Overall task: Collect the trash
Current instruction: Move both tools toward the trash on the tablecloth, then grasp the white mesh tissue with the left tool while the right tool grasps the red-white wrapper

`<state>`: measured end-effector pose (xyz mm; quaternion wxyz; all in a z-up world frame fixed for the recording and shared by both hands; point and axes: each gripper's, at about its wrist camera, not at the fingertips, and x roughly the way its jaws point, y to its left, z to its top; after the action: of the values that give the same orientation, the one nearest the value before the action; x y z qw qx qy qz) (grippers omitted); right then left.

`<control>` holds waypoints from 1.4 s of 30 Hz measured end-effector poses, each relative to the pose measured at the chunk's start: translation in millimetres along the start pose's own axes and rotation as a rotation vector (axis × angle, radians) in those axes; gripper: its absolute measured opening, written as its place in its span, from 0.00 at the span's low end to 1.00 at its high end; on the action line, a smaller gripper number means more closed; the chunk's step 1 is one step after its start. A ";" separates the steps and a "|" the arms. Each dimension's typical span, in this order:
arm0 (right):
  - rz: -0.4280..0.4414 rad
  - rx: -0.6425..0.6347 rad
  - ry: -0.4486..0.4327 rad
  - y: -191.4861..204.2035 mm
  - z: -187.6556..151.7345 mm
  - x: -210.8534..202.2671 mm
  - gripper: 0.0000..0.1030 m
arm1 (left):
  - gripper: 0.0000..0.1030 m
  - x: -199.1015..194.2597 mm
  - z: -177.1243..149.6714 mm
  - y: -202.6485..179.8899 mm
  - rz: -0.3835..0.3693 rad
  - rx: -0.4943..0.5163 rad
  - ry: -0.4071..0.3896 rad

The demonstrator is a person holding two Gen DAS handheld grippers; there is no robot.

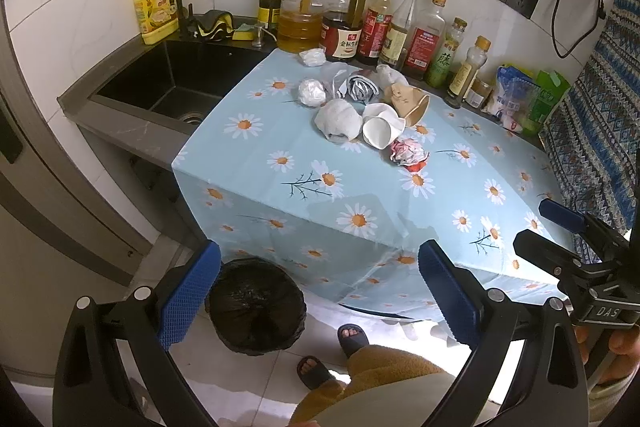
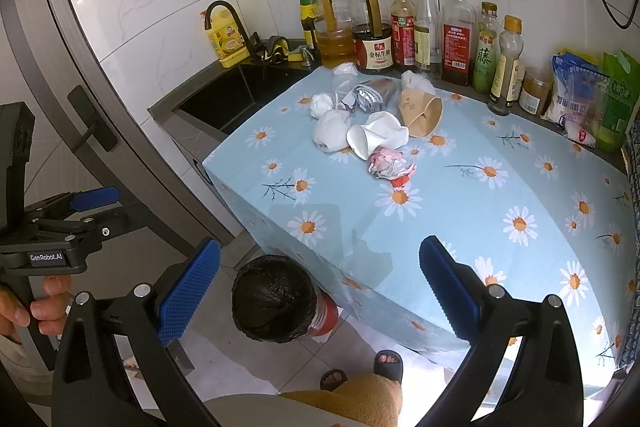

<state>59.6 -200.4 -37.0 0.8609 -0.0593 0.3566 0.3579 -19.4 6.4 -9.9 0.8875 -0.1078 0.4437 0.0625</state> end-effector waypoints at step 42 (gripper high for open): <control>0.039 0.095 0.151 -74.3 60.3 115.2 0.96 | 0.93 124.2 89.6 3.9 -0.151 -0.008 0.182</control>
<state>199.3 -167.5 -79.4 0.8262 -0.0382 0.4384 0.3517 123.5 34.2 -57.6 0.8453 -0.1498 0.5127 -0.0130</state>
